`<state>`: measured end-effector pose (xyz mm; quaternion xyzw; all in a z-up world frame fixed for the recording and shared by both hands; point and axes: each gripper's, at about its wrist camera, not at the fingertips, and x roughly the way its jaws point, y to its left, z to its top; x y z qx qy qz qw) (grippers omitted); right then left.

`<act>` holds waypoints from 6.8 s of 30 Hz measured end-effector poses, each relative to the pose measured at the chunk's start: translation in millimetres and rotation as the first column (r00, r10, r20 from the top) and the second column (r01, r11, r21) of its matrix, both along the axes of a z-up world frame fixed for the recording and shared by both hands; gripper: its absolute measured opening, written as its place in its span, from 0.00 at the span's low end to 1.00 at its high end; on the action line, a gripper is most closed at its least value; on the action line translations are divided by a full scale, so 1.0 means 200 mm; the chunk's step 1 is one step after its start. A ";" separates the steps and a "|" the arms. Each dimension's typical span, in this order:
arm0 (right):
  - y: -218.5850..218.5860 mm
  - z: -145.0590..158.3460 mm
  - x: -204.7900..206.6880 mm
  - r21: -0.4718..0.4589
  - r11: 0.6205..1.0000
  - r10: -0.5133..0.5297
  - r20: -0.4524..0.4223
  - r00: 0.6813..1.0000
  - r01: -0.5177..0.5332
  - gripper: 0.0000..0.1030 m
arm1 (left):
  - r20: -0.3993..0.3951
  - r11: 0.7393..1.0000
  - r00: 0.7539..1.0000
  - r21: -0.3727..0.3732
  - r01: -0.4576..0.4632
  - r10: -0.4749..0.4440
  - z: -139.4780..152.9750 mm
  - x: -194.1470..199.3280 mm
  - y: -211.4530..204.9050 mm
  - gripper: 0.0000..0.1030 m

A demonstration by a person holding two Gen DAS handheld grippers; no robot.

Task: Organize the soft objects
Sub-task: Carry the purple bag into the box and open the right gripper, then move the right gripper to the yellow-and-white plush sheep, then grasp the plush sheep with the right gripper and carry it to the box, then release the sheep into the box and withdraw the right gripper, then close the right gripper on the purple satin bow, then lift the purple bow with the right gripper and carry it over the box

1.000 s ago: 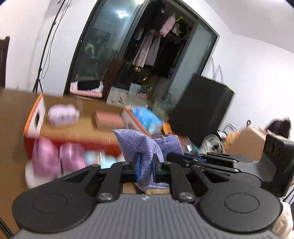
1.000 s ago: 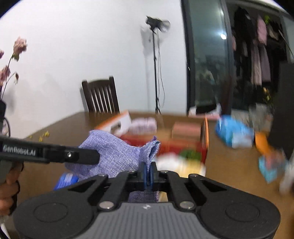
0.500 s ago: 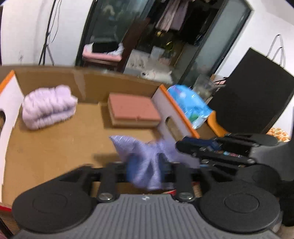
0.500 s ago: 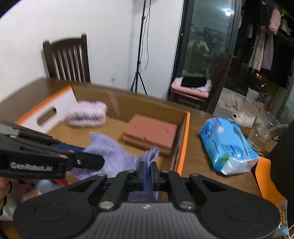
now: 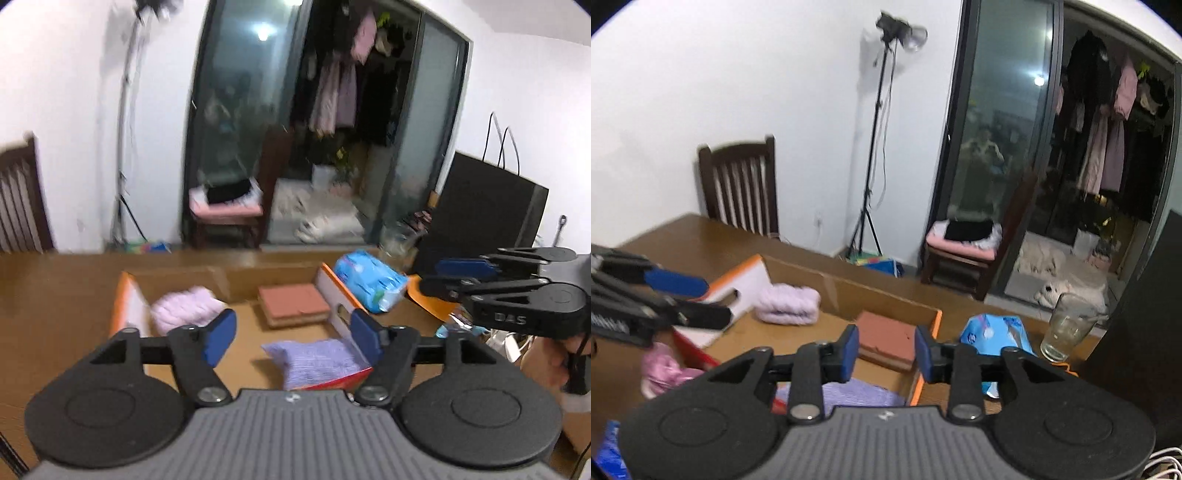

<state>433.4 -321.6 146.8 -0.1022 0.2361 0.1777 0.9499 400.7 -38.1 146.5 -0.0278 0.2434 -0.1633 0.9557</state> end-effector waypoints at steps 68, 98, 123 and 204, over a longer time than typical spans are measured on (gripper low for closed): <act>-0.23 -0.77 -0.96 0.406 0.911 -0.007 -0.162 0.987 0.074 0.53 | -0.091 0.993 0.994 -0.094 -0.072 0.064 -0.66 -0.80 -0.07 0.83; -0.13 -0.56 -0.61 0.563 0.826 0.057 -0.115 0.992 0.018 0.45 | -0.184 0.907 0.982 -0.420 -0.041 -0.041 -0.41 -0.32 0.02 0.40; 0.40 -0.57 0.91 0.321 0.944 0.055 -0.381 0.923 0.076 0.49 | -0.360 0.949 0.929 -0.253 -0.191 0.091 -0.37 0.87 0.25 0.39; 0.12 -0.81 -1.11 0.207 0.966 0.181 -0.112 0.977 -0.155 0.21 | -0.172 0.959 0.981 -0.281 0.037 -0.088 -0.83 -0.98 0.01 0.14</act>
